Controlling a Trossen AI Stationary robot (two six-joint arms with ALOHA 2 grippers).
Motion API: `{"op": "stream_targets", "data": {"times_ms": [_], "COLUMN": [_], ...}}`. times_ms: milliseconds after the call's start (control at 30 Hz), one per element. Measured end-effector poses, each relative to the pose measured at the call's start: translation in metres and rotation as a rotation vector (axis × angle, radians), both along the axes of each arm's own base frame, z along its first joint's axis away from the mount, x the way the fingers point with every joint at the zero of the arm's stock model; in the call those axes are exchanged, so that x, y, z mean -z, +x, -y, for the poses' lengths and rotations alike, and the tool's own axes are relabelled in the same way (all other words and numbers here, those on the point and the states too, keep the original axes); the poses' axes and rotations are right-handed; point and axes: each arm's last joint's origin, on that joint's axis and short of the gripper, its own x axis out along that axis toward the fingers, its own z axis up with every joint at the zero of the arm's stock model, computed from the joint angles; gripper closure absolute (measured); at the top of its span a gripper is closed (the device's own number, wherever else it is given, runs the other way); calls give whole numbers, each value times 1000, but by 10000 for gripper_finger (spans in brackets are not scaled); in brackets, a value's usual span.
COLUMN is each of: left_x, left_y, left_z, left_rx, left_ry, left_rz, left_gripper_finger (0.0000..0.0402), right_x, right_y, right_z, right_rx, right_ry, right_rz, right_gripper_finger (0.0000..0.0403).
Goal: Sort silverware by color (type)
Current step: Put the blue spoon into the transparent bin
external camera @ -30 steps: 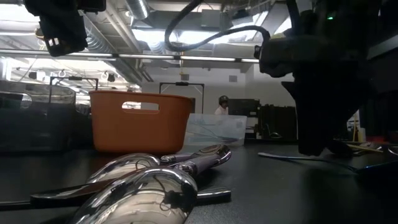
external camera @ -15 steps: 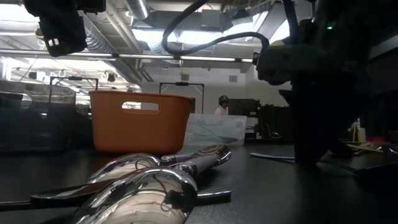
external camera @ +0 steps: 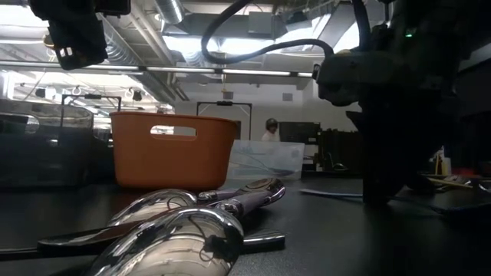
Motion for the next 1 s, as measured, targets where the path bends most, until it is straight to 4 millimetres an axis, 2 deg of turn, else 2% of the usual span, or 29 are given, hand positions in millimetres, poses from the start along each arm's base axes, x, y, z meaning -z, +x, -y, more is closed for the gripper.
{"op": "stream_targets", "data": {"times_ms": [133, 300, 467, 667, 767, 867, 1000], "left_x": [0, 0, 0, -1, -1, -1, -1], "left_y": [0, 0, 0, 1, 1, 1, 2], "left_z": [0, 0, 0, -1, -2, -2, -4], "left_rx": [0, 0, 0, -26, -46, -65, -105], "left_ry": [0, 0, 0, 23, 42, 61, 101], "left_rz": [0, 0, 1, 17, 25, 32, 48], "left_gripper_finger": [346, 346, 346, 346, 346, 346, 346], "right_x": [-1, -2, -17, -63, -85, -110, -135], "right_y": [0, 0, -6, -5, 3, 12, 27], "right_z": [0, 0, 6, 29, 44, 64, 99], "right_rx": [-2, -1, 4, -60, -126, -204, -312], "right_ry": [1, 2, -33, -107, -139, -173, -243], "right_rz": [3, 2, -40, -35, -1, 56, 93], "right_gripper_finger": [395, 397, 399, 401, 401, 401, 402]}}
